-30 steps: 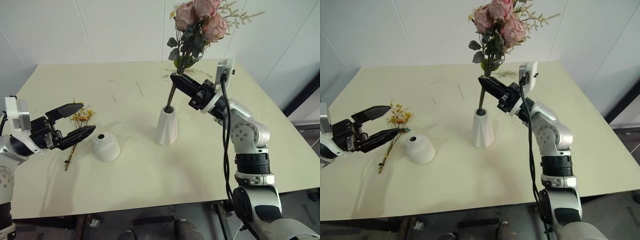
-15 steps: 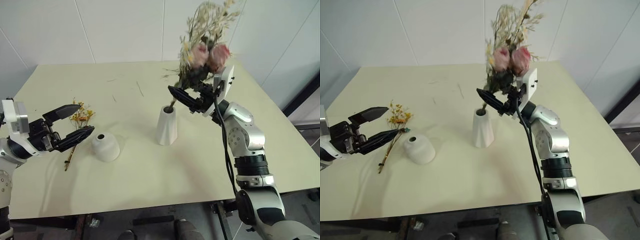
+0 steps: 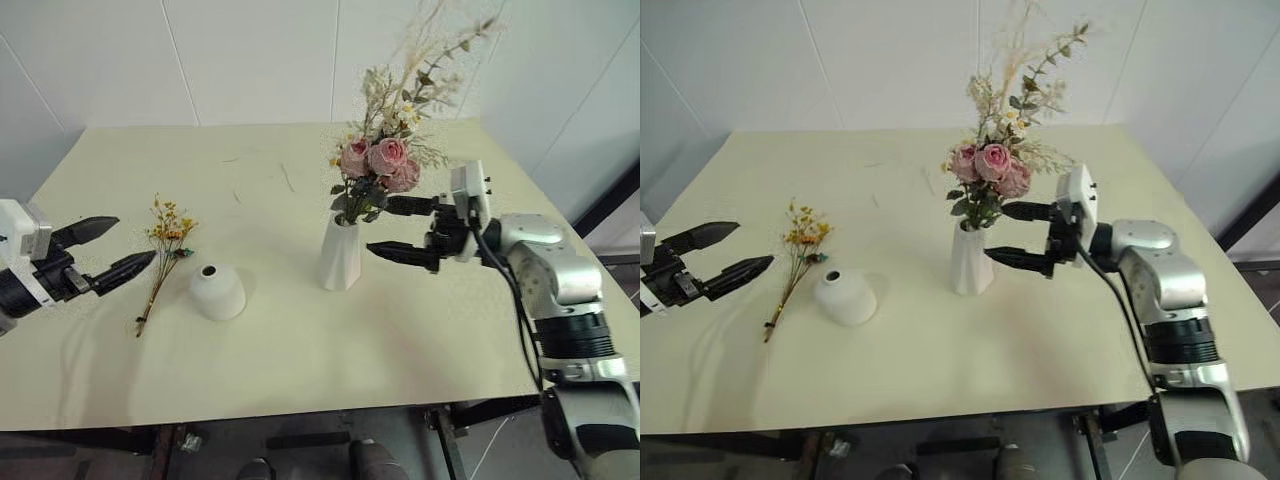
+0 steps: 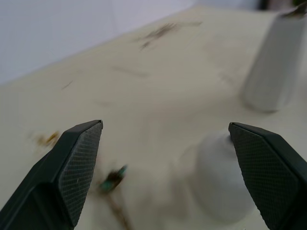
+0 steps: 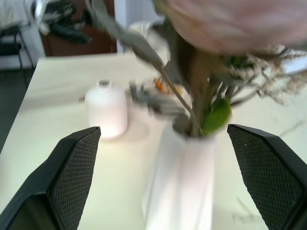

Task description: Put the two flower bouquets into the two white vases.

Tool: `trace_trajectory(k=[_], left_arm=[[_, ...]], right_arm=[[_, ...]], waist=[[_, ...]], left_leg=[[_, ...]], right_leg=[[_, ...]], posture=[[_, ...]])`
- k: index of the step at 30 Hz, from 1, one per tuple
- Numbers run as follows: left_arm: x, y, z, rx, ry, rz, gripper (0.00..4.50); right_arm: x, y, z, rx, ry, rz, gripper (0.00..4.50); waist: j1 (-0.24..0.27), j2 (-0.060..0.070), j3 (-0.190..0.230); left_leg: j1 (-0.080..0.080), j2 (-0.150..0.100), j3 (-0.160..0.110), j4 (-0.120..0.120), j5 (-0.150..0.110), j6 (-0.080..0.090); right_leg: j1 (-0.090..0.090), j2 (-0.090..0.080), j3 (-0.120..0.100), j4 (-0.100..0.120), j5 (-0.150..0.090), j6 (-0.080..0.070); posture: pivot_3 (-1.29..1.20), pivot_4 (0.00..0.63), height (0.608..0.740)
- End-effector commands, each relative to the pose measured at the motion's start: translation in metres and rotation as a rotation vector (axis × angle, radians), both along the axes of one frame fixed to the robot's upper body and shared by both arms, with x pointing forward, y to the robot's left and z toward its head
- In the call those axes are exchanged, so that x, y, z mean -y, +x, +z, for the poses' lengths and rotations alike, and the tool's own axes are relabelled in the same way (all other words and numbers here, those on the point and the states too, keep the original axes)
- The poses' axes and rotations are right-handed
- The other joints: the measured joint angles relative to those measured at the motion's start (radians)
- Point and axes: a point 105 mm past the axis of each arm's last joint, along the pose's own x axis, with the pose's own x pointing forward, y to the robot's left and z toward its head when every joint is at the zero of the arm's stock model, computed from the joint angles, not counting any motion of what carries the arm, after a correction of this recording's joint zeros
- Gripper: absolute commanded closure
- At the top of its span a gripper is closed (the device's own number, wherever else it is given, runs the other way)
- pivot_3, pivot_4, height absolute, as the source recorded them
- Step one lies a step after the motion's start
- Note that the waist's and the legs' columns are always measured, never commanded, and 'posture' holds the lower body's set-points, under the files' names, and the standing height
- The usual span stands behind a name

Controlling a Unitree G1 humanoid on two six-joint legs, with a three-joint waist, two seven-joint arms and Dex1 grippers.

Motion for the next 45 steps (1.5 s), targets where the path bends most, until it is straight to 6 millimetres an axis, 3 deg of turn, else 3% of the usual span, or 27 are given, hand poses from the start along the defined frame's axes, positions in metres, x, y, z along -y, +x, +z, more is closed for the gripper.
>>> trace_trajectory(k=[1,7,11,18,26,38,45], left_arm=[[-0.016,0.006,0.006,-0.038,0.048,0.118,0.00],[-0.040,0.008,-0.019,-0.276,0.070,0.304,0.00],[-0.036,0.011,-0.037,-0.408,0.042,0.321,0.00],[-0.031,0.026,-0.057,-0.529,0.005,0.291,0.00],[-0.028,0.045,-0.074,-0.581,-0.001,0.273,0.00],[0.017,0.078,-0.083,-0.670,0.019,0.220,0.00],[0.010,0.085,-0.101,-0.820,0.066,0.360,0.00]], right_arm=[[0.016,-0.002,0.015,0.083,-0.007,-0.001,0.02],[0.028,-0.014,0.011,0.102,-0.068,0.025,0.02],[0.031,-0.035,0.024,0.105,-0.045,0.069,0.02],[0.029,-0.072,0.011,0.085,-0.216,0.157,0.02],[0.015,-0.081,0.017,0.140,-0.149,0.130,0.02],[-0.012,-0.088,0.020,0.162,-0.053,0.175,0.02],[-0.020,-0.092,0.021,0.153,-0.020,0.224,0.02]], waist=[[0.001,0.000,0.000],[0.000,0.000,0.000],[0.001,0.000,0.000],[0.012,0.000,0.000],[0.005,0.000,0.000],[0.032,-0.001,0.000],[0.033,-0.001,-0.001]], left_leg=[[0.000,0.000,0.000,0.000,0.000,0.000],[0.000,0.000,0.000,-0.004,0.000,0.000],[0.000,0.000,0.000,-0.007,0.000,0.000],[-0.001,0.000,0.000,-0.005,0.000,0.000],[-0.001,0.000,0.000,-0.002,0.000,0.000],[-0.001,0.000,0.000,0.002,0.001,0.000],[0.000,-0.001,-0.001,0.003,0.002,0.001]], right_leg=[[0.000,0.000,0.000,-0.001,0.000,0.000],[0.000,0.000,0.000,-0.002,0.000,0.000],[-0.001,0.000,0.000,-0.003,0.000,0.000],[-0.001,0.000,-0.001,-0.004,0.000,0.000],[0.000,0.000,-0.001,-0.002,0.001,0.000],[0.000,0.000,-0.001,0.001,0.001,0.001],[0.001,0.000,-0.001,0.005,0.001,0.001]], posture=[[0.00,0.150,0.740],[0.00,0.150,0.740],[0.00,0.150,0.740],[0.00,0.150,0.740],[0.00,0.150,0.740],[0.00,0.150,0.740],[0.00,0.150,0.740]])
